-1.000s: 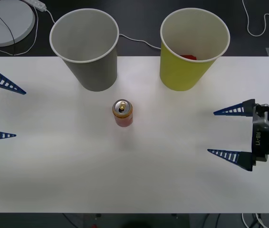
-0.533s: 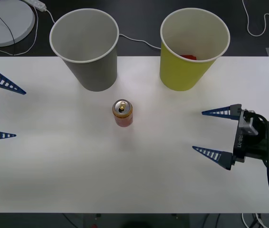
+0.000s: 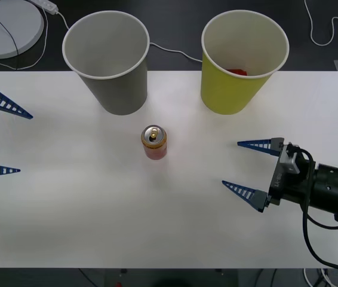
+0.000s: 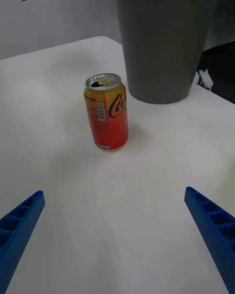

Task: Put the can into the green bin and the plastic bottle into the gray bin

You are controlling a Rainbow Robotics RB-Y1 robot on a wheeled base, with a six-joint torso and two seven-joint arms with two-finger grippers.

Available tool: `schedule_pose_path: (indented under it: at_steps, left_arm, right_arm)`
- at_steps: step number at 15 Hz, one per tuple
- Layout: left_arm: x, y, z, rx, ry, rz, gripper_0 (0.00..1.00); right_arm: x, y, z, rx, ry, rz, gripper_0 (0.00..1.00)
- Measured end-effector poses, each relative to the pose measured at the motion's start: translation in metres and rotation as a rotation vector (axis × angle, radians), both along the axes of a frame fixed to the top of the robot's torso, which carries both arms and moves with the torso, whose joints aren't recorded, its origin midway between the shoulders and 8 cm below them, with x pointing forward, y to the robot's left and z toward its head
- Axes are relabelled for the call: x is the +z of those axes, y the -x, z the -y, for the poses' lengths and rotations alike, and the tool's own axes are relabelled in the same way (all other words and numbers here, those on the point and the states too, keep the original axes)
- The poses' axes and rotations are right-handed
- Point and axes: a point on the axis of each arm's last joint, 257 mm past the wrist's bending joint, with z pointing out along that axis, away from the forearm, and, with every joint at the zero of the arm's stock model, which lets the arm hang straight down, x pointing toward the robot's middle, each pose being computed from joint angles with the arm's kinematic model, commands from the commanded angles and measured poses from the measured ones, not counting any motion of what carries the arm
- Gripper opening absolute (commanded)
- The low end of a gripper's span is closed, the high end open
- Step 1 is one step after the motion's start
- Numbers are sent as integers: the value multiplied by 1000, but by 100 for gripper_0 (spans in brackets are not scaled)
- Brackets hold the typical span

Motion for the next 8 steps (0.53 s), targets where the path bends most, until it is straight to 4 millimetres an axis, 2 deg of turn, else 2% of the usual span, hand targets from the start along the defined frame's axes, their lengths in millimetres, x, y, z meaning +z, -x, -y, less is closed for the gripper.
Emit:
schedule_pose_path:
  at_steps: [8]
  left_arm:
    - [0,0,0,0,0,0,100]
  right_arm:
    - [-14,-20,-34,-21,-77,-10,100]
